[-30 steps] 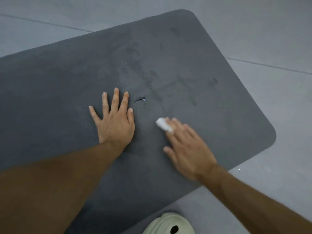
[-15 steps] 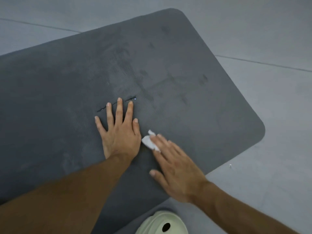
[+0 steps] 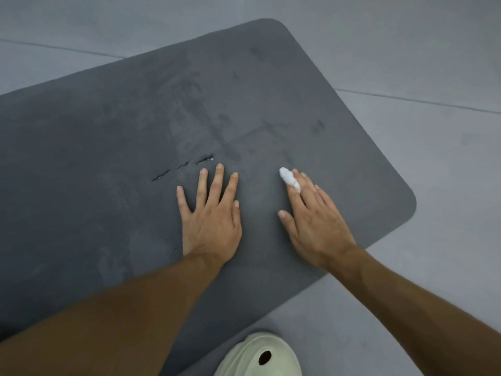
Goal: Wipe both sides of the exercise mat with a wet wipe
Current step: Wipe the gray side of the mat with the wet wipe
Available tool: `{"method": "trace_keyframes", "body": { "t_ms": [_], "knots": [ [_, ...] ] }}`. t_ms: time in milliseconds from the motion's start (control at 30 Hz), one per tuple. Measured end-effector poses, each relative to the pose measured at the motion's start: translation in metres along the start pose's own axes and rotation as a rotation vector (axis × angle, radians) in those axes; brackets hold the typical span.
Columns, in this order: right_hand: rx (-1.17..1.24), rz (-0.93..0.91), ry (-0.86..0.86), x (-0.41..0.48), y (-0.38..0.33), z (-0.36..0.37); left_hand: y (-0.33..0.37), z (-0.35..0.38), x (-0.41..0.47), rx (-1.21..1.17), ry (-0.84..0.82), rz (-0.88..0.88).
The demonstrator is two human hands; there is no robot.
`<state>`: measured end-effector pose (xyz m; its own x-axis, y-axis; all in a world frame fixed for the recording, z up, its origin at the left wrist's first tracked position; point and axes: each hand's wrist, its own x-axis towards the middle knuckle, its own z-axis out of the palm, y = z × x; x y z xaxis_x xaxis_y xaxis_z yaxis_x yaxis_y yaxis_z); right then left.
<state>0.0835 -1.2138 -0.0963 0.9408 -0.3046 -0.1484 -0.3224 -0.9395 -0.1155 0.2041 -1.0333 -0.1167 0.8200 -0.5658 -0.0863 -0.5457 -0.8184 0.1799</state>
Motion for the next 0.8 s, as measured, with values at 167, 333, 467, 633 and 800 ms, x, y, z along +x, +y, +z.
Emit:
{"method": "trace_keyframes", "body": {
  "t_ms": [167,333,467,633,800],
  "knots": [
    [0.036,-0.268,-0.094,-0.047,-0.029,0.007,-0.003,0.002,-0.001,0.002,-0.002,0.029],
    [-0.038,-0.335,-0.049,-0.065,-0.002,0.008,-0.002,0.0,0.0,0.019,-0.017,0.045],
    [-0.065,0.006,0.025,-0.033,0.039,0.001,-0.006,-0.003,0.004,0.046,-0.043,0.115],
    [0.067,0.383,0.024,-0.01,0.076,-0.006,-0.02,-0.007,0.015,0.074,-0.081,0.238],
    [0.143,0.411,0.028,-0.016,0.061,-0.008,-0.02,-0.006,0.014,0.078,-0.065,0.237]
  ]
}}
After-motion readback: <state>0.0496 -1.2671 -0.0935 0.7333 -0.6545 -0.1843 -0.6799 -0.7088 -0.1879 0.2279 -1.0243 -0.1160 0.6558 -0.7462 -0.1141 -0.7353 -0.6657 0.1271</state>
